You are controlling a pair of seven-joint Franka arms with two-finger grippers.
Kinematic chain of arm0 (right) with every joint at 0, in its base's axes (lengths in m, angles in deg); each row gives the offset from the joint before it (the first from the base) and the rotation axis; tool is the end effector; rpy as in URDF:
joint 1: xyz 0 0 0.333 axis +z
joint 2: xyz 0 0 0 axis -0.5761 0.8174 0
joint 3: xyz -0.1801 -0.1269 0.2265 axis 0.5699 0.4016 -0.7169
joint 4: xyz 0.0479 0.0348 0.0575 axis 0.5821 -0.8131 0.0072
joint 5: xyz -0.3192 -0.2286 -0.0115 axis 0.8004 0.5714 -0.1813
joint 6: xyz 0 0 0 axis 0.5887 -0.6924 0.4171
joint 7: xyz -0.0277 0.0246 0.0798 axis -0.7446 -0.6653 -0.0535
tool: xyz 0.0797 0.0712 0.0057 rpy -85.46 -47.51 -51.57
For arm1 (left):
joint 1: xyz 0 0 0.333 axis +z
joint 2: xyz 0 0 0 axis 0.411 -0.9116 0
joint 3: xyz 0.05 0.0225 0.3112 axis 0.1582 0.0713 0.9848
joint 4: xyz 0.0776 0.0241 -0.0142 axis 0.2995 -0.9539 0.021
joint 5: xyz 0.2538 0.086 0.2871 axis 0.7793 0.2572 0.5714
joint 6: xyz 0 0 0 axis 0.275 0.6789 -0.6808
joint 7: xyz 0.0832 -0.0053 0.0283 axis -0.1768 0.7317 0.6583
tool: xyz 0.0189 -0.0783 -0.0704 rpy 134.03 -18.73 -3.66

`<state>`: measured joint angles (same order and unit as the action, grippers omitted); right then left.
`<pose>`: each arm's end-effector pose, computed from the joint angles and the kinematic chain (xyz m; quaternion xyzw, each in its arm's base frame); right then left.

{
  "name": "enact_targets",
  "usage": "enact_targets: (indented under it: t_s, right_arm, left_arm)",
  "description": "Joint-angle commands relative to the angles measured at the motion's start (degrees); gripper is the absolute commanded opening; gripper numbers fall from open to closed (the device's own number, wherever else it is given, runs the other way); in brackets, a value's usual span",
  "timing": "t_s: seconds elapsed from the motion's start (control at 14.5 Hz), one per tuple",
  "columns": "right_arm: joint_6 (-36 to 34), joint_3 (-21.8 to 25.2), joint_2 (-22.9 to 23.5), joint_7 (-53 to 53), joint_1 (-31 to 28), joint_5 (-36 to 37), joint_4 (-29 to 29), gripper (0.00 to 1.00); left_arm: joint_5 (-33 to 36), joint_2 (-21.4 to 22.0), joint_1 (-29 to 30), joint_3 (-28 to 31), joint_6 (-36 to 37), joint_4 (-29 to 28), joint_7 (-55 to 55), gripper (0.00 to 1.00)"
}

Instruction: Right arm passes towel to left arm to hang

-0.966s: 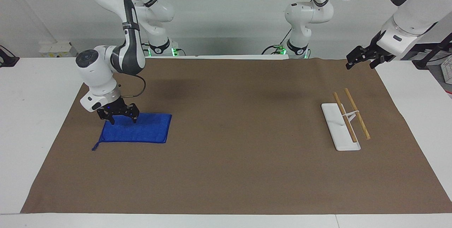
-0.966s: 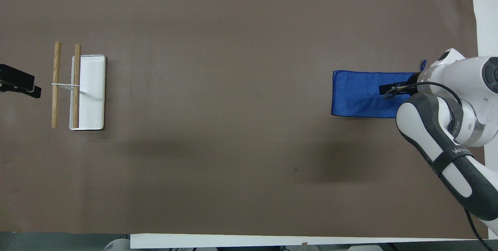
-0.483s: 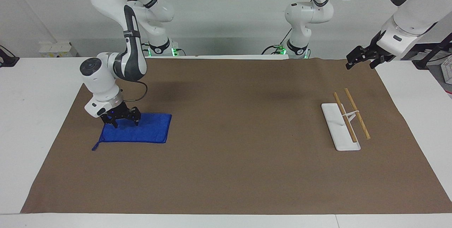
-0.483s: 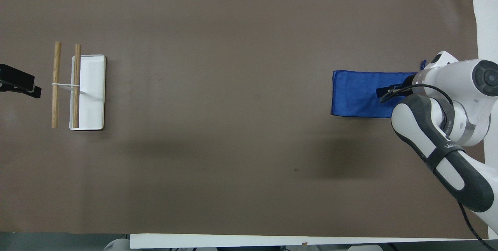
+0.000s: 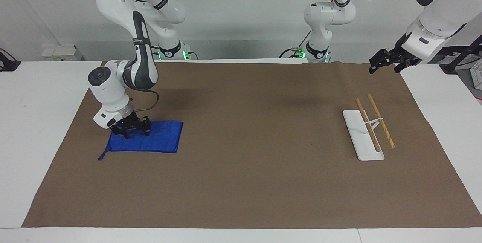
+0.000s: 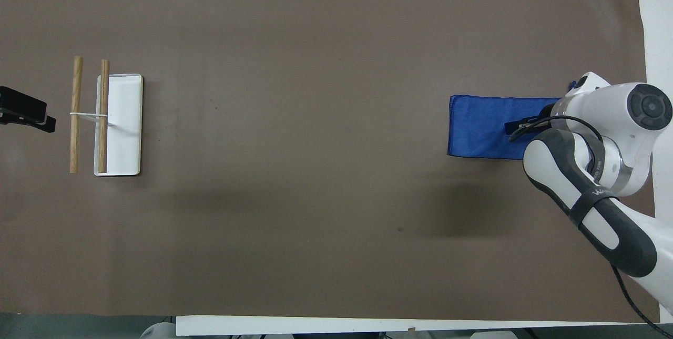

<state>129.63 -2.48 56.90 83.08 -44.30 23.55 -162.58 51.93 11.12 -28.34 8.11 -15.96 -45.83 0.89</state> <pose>0.5534 -0.0589 0.2828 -0.9961 -0.0779 -0.0416 0.0040 0.5289 -0.0323 0.6141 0.9963 -0.0193 -0.0810 0.0206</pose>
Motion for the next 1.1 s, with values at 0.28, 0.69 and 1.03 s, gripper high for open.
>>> enact_targets:
  t_s: [0.28, 0.69, 1.03]
  right_arm:
    - [0.2, -0.3, 0.1, 2.7, -0.7, -0.8, -0.4, 0.10]
    - [-3.6, -0.4, -0.3, 1.0, -0.8, -0.8, 1.4, 0.00]
    - [-18.2, -4.5, -3.5, -11.3, -0.7, -0.8, 7.9, 0.00]
  left_arm:
    - [0.8, 0.5, 0.3, 0.2, 0.1, -0.5, 0.9, 1.00]
    - [-3.8, 2.1, 0.9, 0.1, -3.6, -4.3, 14.8, 1.00]
    - [-8.1, 5.8, 0.3, 0.1, -8.2, -12.0, 25.5, 1.00]
